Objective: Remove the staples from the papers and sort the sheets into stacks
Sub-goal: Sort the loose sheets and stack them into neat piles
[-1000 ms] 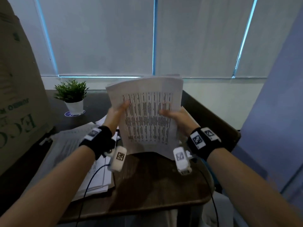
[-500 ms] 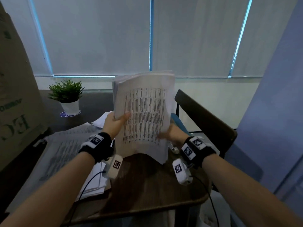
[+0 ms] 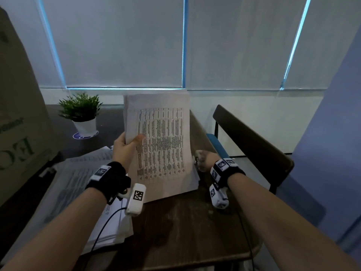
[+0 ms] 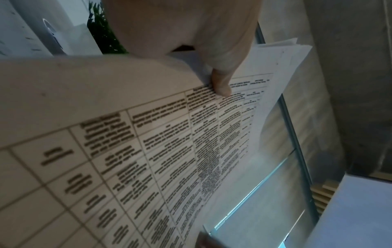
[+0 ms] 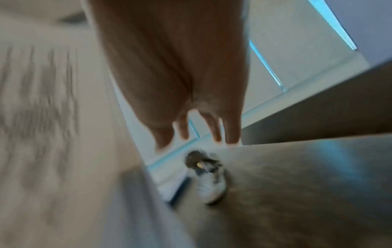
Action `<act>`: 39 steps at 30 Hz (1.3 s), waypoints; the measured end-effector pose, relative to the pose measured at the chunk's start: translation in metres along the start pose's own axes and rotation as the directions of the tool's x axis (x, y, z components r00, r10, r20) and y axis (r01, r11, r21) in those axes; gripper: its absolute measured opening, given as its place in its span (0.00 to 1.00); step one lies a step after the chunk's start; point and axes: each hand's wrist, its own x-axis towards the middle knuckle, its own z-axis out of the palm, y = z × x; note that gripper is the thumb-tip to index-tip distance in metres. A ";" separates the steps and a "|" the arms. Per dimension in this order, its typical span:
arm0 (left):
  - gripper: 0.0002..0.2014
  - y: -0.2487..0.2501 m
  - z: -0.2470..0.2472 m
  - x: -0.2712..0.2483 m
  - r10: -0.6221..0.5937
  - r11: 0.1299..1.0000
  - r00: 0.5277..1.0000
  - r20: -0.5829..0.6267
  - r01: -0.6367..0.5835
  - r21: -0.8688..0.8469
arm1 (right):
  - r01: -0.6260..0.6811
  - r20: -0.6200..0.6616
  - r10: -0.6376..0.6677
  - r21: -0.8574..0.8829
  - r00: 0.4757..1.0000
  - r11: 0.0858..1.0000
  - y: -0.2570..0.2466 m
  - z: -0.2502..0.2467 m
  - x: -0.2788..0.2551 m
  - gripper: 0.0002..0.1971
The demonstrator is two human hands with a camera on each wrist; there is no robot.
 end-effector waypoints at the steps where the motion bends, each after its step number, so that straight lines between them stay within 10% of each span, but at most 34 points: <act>1: 0.11 0.000 -0.001 0.000 0.001 1.000 1.000 0.002 -0.001 -0.004 | 0.025 -0.039 -0.022 0.086 0.999 0.996 -0.006 -0.007 0.000 0.24; 6: 0.07 0.003 0.002 -0.007 -0.015 0.993 0.999 -0.036 0.011 -0.114 | 0.163 -0.046 -0.205 0.782 0.978 0.601 -0.028 -0.030 -0.009 0.54; 12: 0.04 0.035 0.021 -0.002 -0.053 0.907 0.979 -0.199 -0.036 -0.419 | 0.208 -0.222 -0.045 0.797 0.974 0.567 -0.018 -0.042 -0.043 0.51; 16: 0.25 0.038 0.043 -0.009 -0.225 0.896 0.945 -0.239 0.104 -0.431 | 0.027 -0.034 -0.132 0.998 0.991 -0.054 -0.007 -0.029 -0.078 0.32; 18: 0.24 0.024 0.054 -0.018 -0.247 0.883 0.959 -0.137 0.165 -0.440 | 0.060 -0.085 -0.138 0.983 0.987 -0.176 -0.006 -0.033 -0.089 0.23; 22: 0.04 0.015 0.038 -0.022 -0.181 0.837 0.982 0.056 0.184 -0.516 | 0.219 -0.226 -0.042 0.968 0.973 -0.123 0.022 -0.057 -0.104 0.19; 28: 0.23 0.000 -0.005 -0.013 -0.012 0.997 0.934 0.358 -0.016 0.075 | 0.382 -0.384 0.003 0.919 0.924 0.096 0.080 -0.090 -0.109 0.10; 35: 0.16 -0.037 0.038 -0.047 -0.123 0.990 0.987 0.107 0.114 0.088 | 0.289 -0.309 0.020 0.908 0.951 0.304 0.097 -0.032 -0.105 0.43; 39: 0.17 -0.008 0.060 -0.041 0.066 0.988 0.996 0.056 -0.073 0.139 | 0.348 -0.378 0.055 0.892 0.924 0.286 0.089 -0.043 -0.105 0.38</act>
